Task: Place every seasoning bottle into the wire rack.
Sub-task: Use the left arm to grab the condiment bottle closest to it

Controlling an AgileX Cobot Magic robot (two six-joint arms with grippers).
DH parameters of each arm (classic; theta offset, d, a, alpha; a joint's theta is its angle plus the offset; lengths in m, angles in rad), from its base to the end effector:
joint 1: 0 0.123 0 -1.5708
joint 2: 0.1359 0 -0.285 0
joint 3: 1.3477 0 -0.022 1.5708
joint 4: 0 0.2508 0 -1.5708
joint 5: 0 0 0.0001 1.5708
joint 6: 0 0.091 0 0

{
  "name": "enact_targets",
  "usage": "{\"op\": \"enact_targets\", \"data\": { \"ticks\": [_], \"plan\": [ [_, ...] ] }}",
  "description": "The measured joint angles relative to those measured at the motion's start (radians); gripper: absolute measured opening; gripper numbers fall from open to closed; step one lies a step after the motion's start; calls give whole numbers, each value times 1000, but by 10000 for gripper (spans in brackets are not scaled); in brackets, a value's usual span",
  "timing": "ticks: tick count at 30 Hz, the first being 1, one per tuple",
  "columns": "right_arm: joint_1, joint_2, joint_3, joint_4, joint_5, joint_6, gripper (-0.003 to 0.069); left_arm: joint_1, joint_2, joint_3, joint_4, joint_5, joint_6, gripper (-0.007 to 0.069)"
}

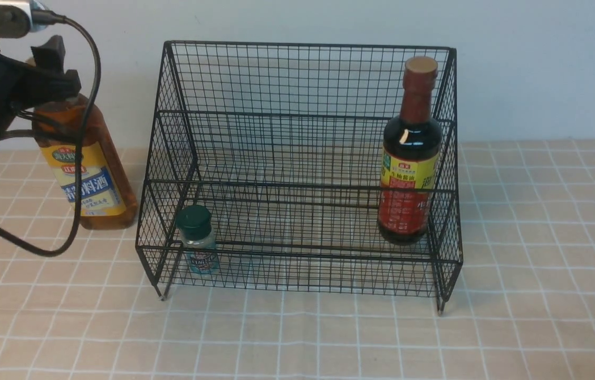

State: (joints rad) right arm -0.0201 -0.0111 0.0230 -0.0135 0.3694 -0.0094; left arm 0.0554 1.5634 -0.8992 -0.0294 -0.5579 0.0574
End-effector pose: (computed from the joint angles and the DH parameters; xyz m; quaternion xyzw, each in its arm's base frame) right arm 0.0527 -0.0015 0.1728 0.0007 0.8031 -0.0145 0.5957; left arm 0.3491 0.0208 0.2854 -0.0136 0.7138 0.0363 0.6993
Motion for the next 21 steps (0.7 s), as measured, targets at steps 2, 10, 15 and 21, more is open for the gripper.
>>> {"op": "enact_targets", "data": {
  "ticks": [2,10,15,21],
  "plan": [
    [0,0,0,0,0,0,-13,0,32,-13,-23,0,7,563],
    [0,0,0,0,0,0,-13,0,104,-41,-35,-3,7,534],
    [0,0,0,0,0,0,-13,0,120,-42,-32,-7,7,339],
    [0,0,0,0,0,0,-13,-1,111,-42,-35,-4,-3,311]
  ]
}}
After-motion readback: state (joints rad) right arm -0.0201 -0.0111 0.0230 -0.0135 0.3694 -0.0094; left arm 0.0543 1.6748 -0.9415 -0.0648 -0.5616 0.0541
